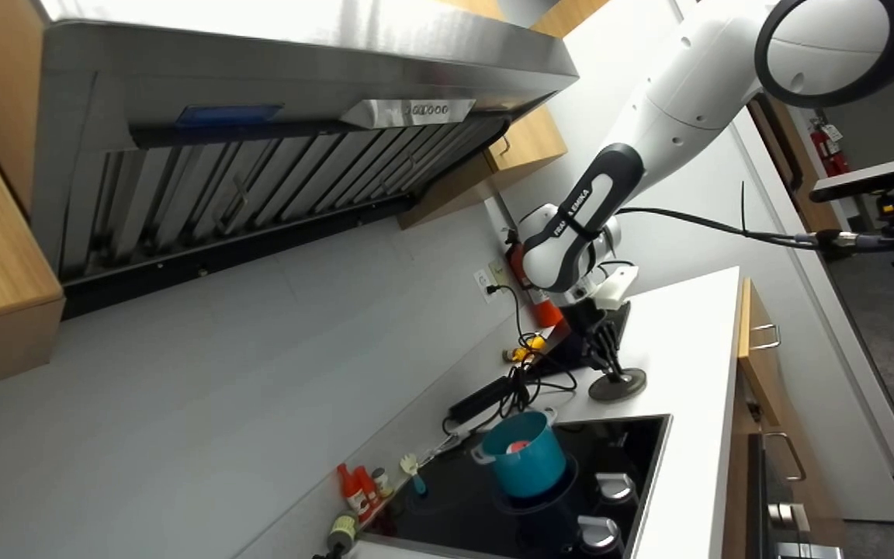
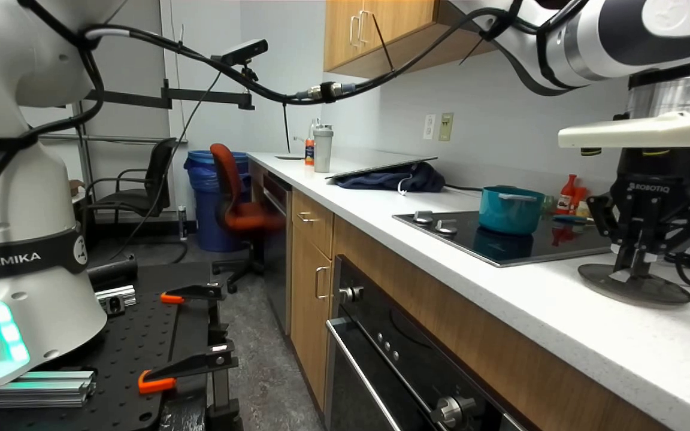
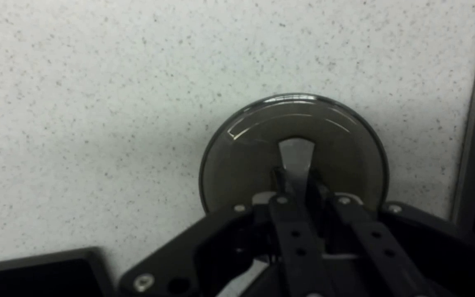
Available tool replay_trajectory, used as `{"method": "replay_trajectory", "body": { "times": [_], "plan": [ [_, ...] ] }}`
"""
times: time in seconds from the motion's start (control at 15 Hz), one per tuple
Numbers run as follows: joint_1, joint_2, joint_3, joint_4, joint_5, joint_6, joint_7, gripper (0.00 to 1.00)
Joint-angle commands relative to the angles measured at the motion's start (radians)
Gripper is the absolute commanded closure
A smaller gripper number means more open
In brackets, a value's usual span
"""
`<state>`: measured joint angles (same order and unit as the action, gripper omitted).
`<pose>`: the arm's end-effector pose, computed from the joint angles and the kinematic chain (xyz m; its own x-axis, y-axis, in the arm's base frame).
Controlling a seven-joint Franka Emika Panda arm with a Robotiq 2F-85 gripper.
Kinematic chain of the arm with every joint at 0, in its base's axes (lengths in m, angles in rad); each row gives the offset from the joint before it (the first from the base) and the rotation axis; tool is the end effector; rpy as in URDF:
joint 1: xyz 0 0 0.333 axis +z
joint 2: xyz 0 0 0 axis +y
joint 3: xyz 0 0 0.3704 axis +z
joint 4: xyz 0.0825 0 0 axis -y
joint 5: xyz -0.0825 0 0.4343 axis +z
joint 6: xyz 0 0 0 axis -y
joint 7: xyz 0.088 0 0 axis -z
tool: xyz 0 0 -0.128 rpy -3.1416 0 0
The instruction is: Put the lid on the pot
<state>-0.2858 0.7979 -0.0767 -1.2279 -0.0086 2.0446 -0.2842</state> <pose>0.7907 -0.2823 0.2908 0.9987 -0.0507 0.0017 -0.0507 -0.9966 0.0657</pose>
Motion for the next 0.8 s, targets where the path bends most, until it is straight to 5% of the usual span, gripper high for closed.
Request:
{"method": "replay_trajectory", "body": {
  "times": [0.0, 0.73],
  "plan": [
    [-0.016, -0.074, 0.031, -0.065, 0.036, 0.012, -0.037, 0.96],
    [-0.068, -0.358, 0.113, -0.528, 0.224, 0.410, -0.214, 0.96]
  ]
}}
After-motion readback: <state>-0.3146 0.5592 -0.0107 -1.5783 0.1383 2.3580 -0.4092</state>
